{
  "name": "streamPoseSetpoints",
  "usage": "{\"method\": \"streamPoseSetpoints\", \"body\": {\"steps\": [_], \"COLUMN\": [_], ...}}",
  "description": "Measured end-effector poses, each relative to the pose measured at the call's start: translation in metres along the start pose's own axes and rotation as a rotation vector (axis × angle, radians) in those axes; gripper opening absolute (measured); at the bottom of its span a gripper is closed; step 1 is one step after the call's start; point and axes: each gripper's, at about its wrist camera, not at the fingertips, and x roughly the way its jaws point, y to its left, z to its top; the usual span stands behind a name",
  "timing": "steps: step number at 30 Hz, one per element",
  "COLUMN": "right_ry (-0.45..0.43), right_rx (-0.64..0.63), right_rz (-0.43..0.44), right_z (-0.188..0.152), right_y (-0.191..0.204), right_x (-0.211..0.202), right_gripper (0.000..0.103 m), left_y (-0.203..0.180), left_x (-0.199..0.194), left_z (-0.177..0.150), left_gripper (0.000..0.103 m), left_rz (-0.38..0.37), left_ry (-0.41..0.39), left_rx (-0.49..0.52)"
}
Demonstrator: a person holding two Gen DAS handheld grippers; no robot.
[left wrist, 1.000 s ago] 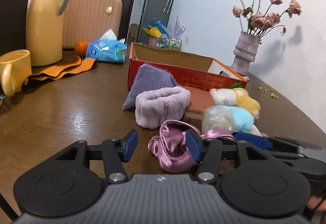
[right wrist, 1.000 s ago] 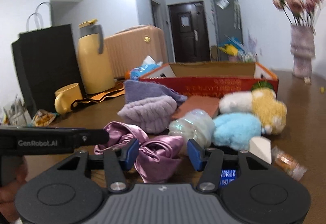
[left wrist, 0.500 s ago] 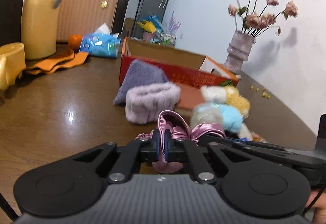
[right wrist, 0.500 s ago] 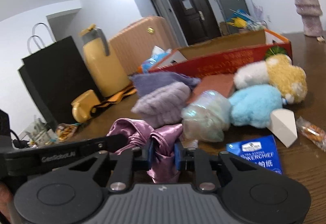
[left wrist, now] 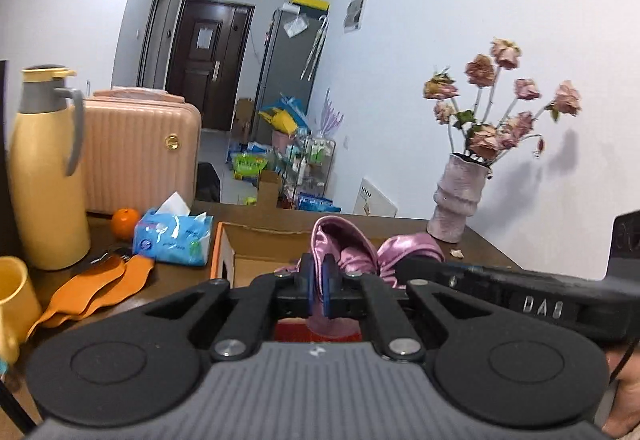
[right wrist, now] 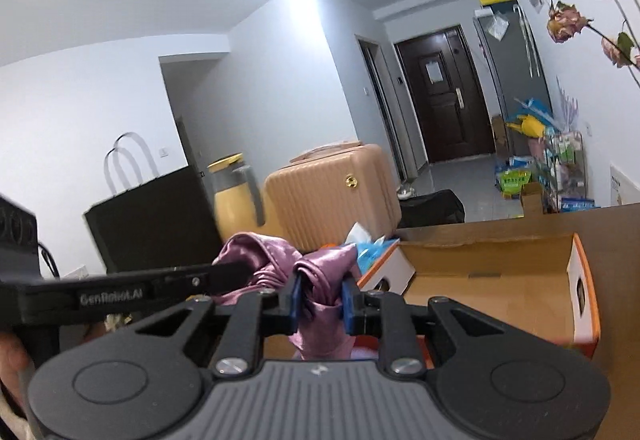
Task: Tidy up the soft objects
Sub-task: 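Carry both scrunchies into the cardboard box and open both grippers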
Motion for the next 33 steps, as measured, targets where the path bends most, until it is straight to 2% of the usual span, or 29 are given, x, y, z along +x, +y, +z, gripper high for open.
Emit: {"method": "streamPoseSetpoints", "body": {"steps": [4,9,14,18,20,22,25,26,27,29,33], "right_ry": [0.052,0.147,0.292,0.409,0.454,0.471,0.497,0.493,0.486,0.451,0.389], "right_rx": [0.068,0.124,0.183,0.198,0.227,0.244,0.220,0.205,0.196,0.199,0.193], "right_rz": [-0.009,-0.043,-0.112,-0.161,-0.173,-0.178,-0.187,-0.192,-0.197,-0.200,-0.234], "right_z": [0.043,0.078,0.082,0.058,0.045,0.038,0.032,0.033,0.036,0.045,0.070], "right_y": [-0.038,-0.084,-0.137,-0.171,-0.184,-0.193,-0.196,-0.194,-0.193,-0.189,-0.179], "right_x": [0.045,0.115,0.206,0.272,0.294,0.309,0.323,0.323,0.321,0.310,0.272], "right_gripper": [0.019,0.019,0.019,0.019,0.020,0.023,0.028,0.032,0.040,0.049,0.051], "left_y": [0.017,0.042,0.067,0.079,0.087,0.095,0.099,0.099,0.098,0.095,0.089], "left_x": [0.056,0.141,0.238,0.297,0.317,0.324,0.325,0.322,0.317,0.304,0.270], "left_z": [0.034,0.060,0.052,0.023,0.012,0.007,0.006,0.008,0.010,0.017,0.031], "left_gripper": [0.005,0.005,0.005,0.005,0.006,0.007,0.009,0.013,0.016,0.028,0.029], "left_rz": [-0.005,0.019,0.067,0.135,0.150,0.152,0.149,0.142,0.135,0.127,0.136], "left_ry": [0.069,0.134,0.241,0.343,0.393,0.412,0.403,0.397,0.386,0.349,0.303], "left_rx": [-0.052,-0.052,-0.041,-0.003,-0.022,-0.053,-0.046,-0.046,-0.043,-0.022,-0.011]}}
